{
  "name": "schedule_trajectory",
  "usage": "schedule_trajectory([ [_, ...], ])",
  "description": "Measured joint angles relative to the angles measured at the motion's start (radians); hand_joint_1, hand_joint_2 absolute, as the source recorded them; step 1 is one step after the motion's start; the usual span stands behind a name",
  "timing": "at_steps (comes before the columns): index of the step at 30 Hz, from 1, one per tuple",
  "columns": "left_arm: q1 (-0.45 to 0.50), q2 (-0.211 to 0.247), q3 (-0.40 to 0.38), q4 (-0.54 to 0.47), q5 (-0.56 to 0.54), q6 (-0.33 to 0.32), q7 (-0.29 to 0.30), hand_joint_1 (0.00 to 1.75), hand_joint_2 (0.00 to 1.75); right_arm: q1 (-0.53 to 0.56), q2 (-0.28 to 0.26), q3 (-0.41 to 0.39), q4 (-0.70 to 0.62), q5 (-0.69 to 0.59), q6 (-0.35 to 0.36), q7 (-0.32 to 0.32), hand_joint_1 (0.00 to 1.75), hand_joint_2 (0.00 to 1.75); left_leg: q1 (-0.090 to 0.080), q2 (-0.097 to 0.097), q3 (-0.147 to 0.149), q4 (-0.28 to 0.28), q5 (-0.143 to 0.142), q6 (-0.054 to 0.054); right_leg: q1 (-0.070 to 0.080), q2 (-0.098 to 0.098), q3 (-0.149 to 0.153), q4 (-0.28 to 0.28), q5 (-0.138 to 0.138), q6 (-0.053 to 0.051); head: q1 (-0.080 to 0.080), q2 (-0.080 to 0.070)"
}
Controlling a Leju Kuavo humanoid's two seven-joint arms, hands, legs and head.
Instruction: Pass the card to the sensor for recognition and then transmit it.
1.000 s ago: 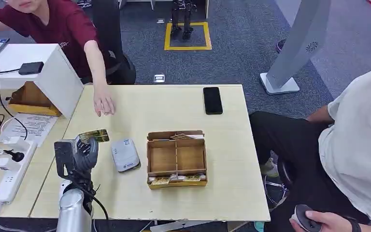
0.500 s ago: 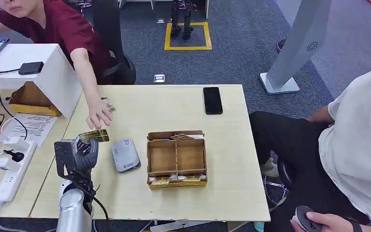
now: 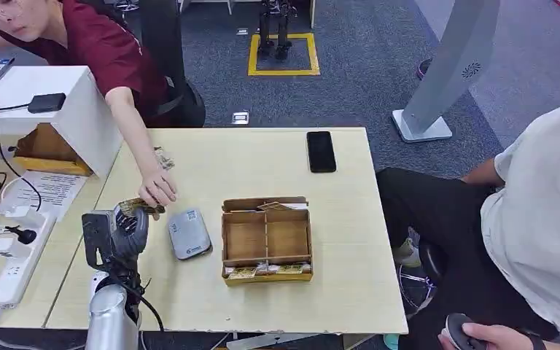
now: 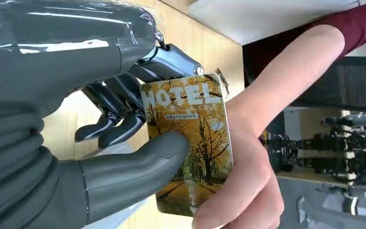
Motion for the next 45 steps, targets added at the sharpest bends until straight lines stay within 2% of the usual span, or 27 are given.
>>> schedule_trajectory([
  [3,-0.026,0.0,0.012,0.014,-0.018,0.03,0.0,1.75,1.75,-0.003,0.0,0.005,0.0,0.003,0.011,0.008,0.0,1.75,0.0,0.0,0.0,0.0,0.0,0.0,0.0,0.0,0.0,0.0,0.0,0.0,0.0,0.0],
  [10,-0.062,0.0,0.031,0.048,-0.029,0.043,-0.005,1.75,1.75,-0.007,0.0,0.011,0.0,0.007,0.013,0.011,0.0,1.75,0.0,0.0,0.0,0.0,0.0,0.0,0.0,0.0,0.0,0.0,0.0,0.0,0.0,0.0],
  [19,-0.072,-0.002,0.047,0.062,-0.047,0.039,-0.024,1.75,1.75,-0.009,0.0,0.011,0.0,0.011,0.013,0.01,0.0,1.75,0.0,0.0,0.0,0.0,0.0,0.0,0.0,0.0,0.0,0.0,0.0,0.0,0.0,0.0],
  [45,-0.073,-0.002,0.058,0.069,-0.049,0.036,-0.031,1.75,1.75,-0.01,0.0,0.011,0.0,0.011,0.013,0.01,0.0,1.75,0.0,0.0,0.0,0.0,0.0,0.0,0.0,0.0,0.0,0.0,0.0,0.0,0.0,0.0],
])
